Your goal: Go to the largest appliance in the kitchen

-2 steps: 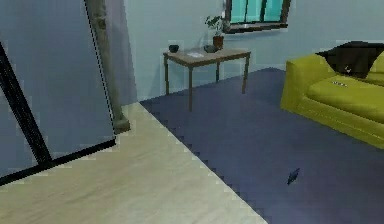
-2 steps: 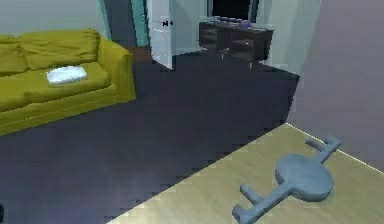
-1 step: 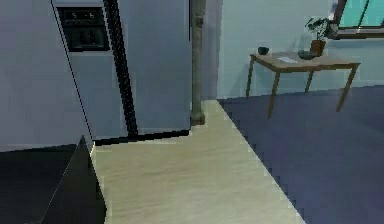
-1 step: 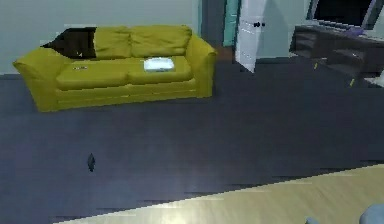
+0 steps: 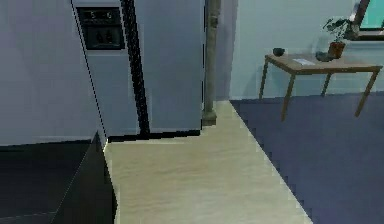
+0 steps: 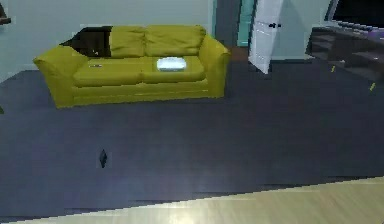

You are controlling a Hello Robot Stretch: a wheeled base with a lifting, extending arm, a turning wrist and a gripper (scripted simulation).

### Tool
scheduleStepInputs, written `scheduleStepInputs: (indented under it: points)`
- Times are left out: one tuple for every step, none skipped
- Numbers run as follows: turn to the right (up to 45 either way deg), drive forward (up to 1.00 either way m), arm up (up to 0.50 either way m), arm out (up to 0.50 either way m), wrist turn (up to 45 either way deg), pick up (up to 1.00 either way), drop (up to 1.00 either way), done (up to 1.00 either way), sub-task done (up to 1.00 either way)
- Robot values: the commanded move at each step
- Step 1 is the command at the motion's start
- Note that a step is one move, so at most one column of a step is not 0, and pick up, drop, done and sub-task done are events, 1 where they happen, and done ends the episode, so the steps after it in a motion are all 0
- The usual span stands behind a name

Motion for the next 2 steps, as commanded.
scheduleStepInputs:
  points:
    - [0.0, 1.00, 0.00, 0.00, 0.0, 0.00, 0.00, 0.00, 0.00]
    - [3.0, 0.00, 0.00, 0.00, 0.0, 0.00, 0.00, 0.00, 0.00]
